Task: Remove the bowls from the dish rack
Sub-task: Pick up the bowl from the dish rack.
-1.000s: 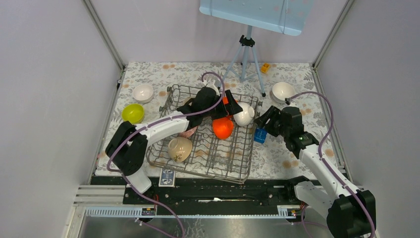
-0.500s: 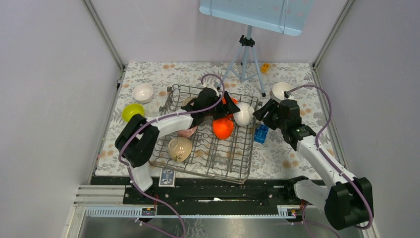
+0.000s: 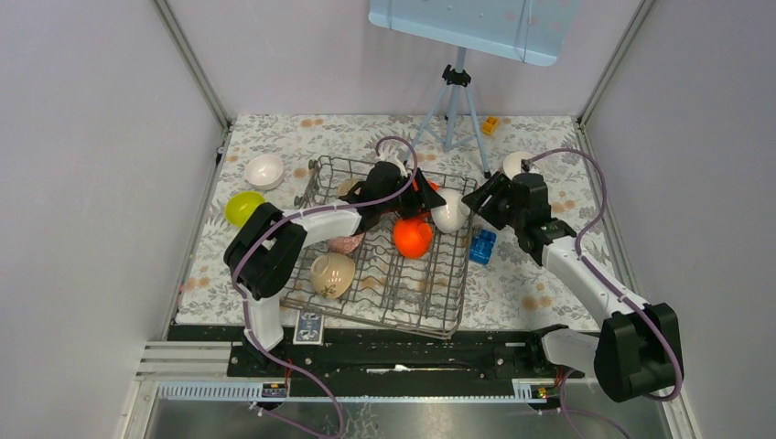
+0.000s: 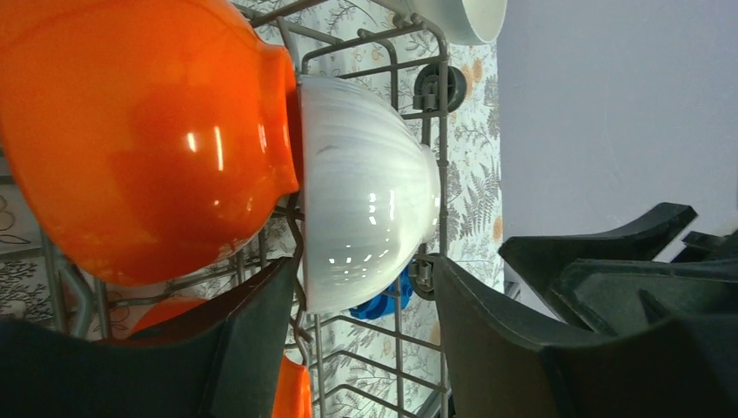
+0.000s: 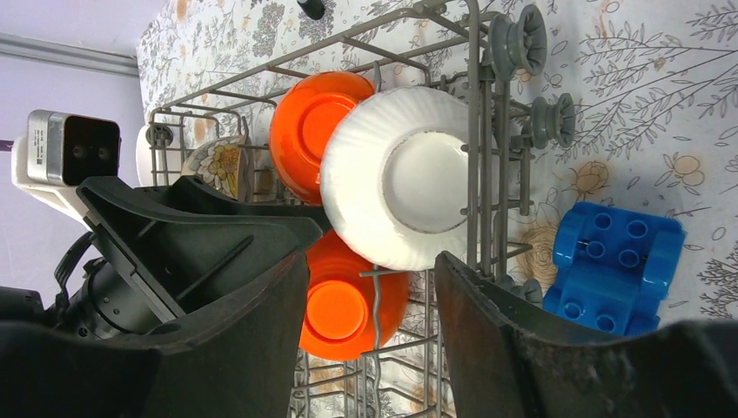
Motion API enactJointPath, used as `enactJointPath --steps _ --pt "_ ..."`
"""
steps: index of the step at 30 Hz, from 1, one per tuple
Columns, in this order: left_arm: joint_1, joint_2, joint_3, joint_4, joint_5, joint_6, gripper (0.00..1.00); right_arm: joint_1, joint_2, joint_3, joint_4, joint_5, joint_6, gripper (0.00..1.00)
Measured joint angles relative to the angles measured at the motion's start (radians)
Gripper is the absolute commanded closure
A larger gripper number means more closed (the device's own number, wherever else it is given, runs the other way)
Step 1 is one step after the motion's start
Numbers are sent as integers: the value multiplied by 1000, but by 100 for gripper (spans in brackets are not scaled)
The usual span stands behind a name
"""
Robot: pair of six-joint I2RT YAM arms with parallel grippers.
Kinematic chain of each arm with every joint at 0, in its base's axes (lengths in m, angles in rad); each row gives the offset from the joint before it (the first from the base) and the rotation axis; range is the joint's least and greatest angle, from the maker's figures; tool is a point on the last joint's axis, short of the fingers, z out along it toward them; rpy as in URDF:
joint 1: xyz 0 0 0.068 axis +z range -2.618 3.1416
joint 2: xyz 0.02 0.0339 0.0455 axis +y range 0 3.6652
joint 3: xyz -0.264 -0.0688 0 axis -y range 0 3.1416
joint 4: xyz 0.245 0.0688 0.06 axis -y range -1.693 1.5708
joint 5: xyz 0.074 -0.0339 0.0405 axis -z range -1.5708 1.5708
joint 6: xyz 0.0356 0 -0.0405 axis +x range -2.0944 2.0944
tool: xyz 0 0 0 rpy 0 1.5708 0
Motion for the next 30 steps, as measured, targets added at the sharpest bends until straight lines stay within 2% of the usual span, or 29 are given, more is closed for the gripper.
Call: enactJointPath --steps 5,21,30 --pt "1 3 0 34 36 -13 42 0 39 5 16 -18 15 42" --pt "8 22 -1 80 97 -17 52 0 131 37 15 -22 20 43" --pt "14 26 -19 115 122 -28 57 0 177 40 16 -40 20 47"
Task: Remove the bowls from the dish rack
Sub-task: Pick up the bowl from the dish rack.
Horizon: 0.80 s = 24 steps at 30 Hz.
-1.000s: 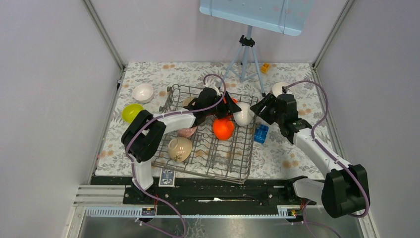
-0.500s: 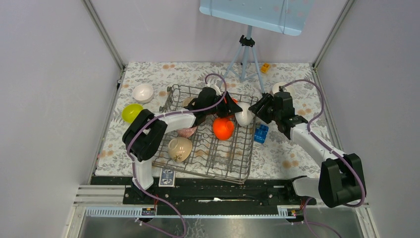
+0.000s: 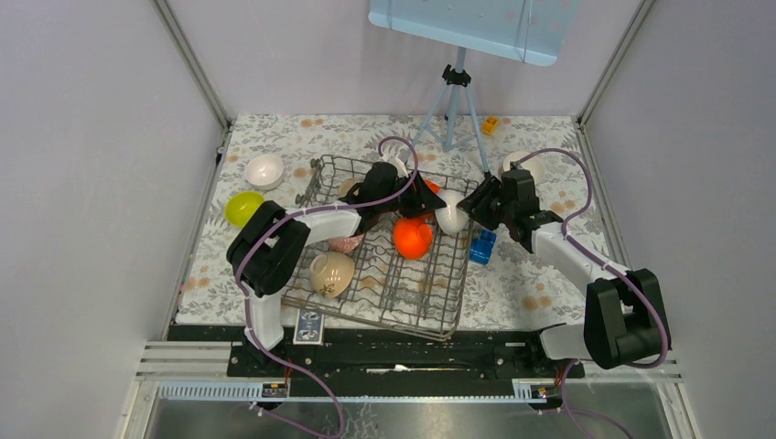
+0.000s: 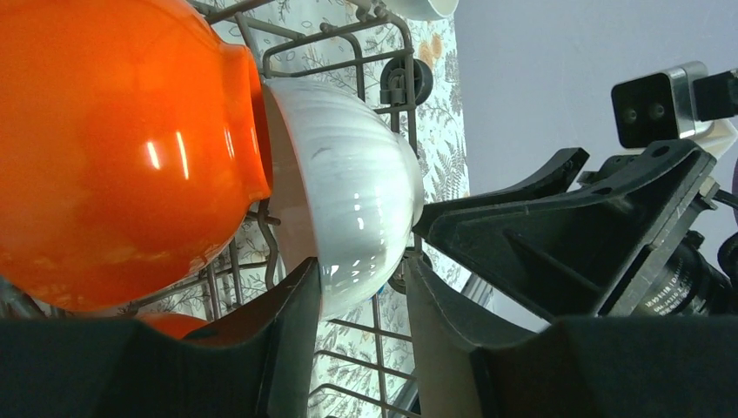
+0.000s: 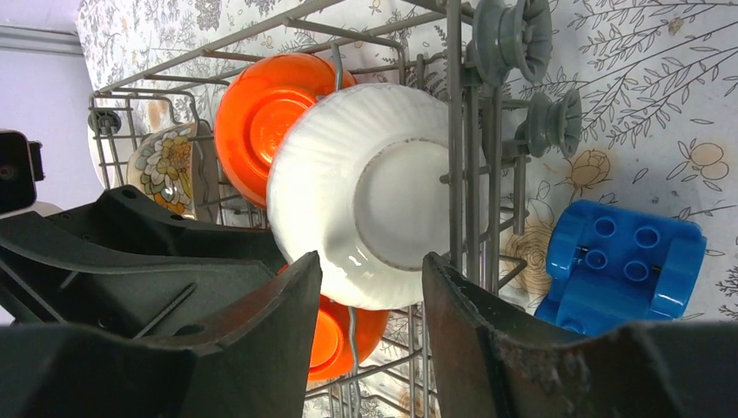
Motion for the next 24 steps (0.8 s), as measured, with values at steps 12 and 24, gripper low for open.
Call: enactJointPath --steps 12,24 --pt "1 8 -38 88 45 -33 63 -2 5 0 37 -15 -1 52" --pt "2 8 -93 175 58 -55 68 -13 5 -38 84 -14 -5 53"
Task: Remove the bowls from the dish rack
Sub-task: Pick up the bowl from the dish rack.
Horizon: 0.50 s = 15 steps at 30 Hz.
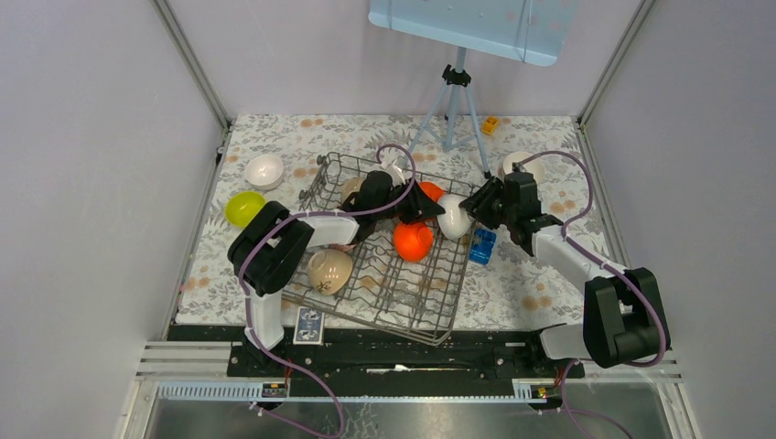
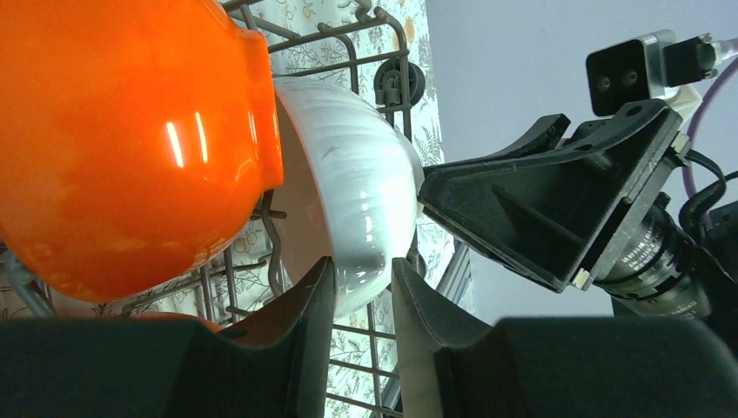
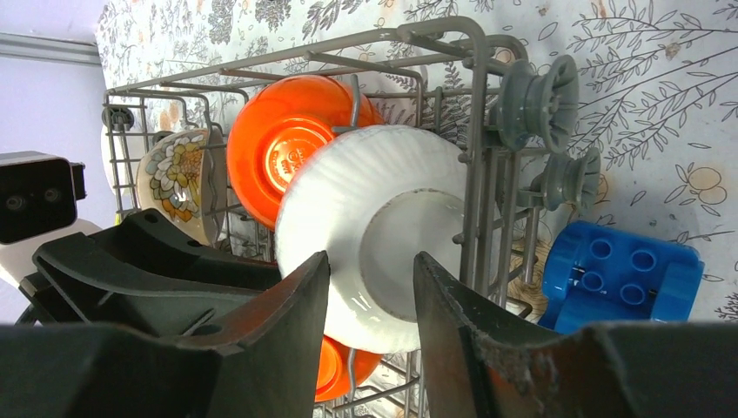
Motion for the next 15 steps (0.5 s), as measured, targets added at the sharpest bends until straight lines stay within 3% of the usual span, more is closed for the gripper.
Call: enactJointPath --steps 15 --pt "6 13 -31 101 31 -60 68 -32 -8 -61 110 -46 9 57"
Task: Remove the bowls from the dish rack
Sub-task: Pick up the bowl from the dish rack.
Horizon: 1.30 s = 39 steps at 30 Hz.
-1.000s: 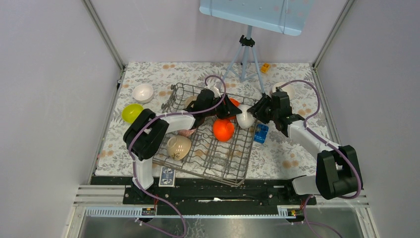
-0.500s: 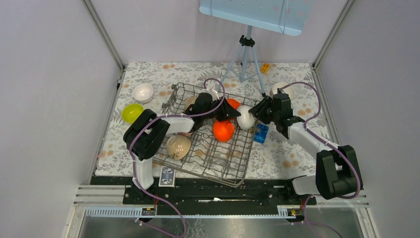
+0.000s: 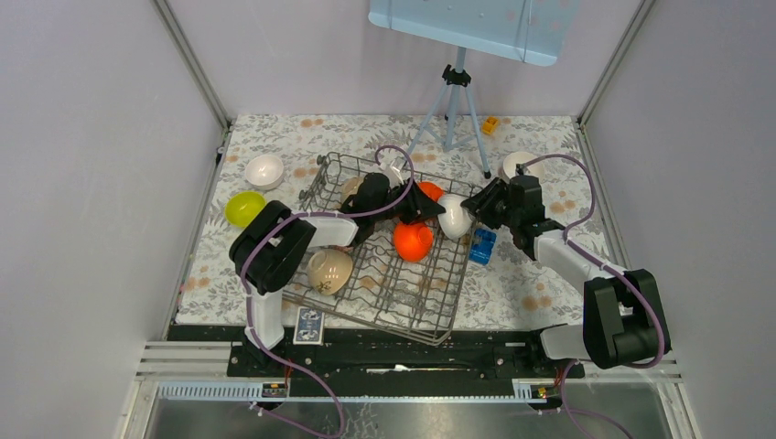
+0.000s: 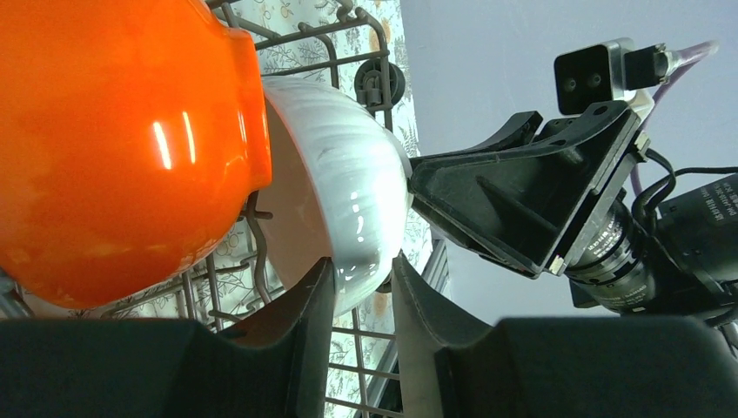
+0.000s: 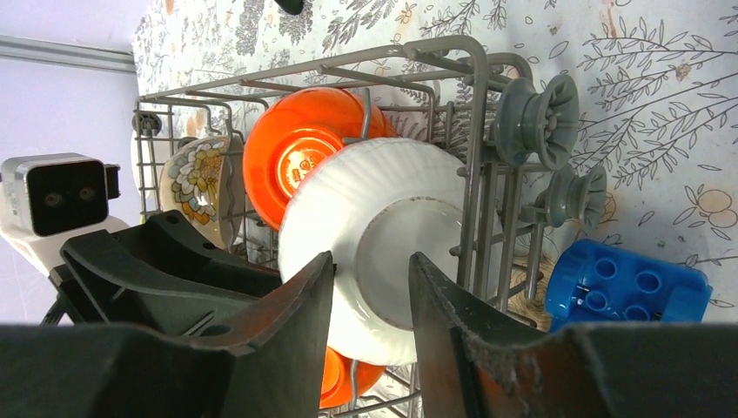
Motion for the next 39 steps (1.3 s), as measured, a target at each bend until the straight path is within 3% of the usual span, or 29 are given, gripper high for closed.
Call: enactJointPath --steps 16,21,25,29,31,34,39 --pt "6 18 -1 86 36 -33 90 -18 0 -16 59 -43 18 57" --pt "0 18 -1 110 53 -35 92 -19 0 -21 54 -52 26 56" --pt "1 18 -1 112 56 -35 84 -19 0 -22 55 -52 27 56" --pt "0 18 -1 118 64 -38 60 -19 0 -24 54 -57 27 56" --pt "-1 18 -1 132 74 -40 54 -19 0 -25 53 -72 27 56" --pt "-4 18 -1 140 80 -37 55 -18 0 -26 49 -91 27 56" --pt "-4 20 -1 137 82 -31 68 -19 2 -26 52 -100 29 57"
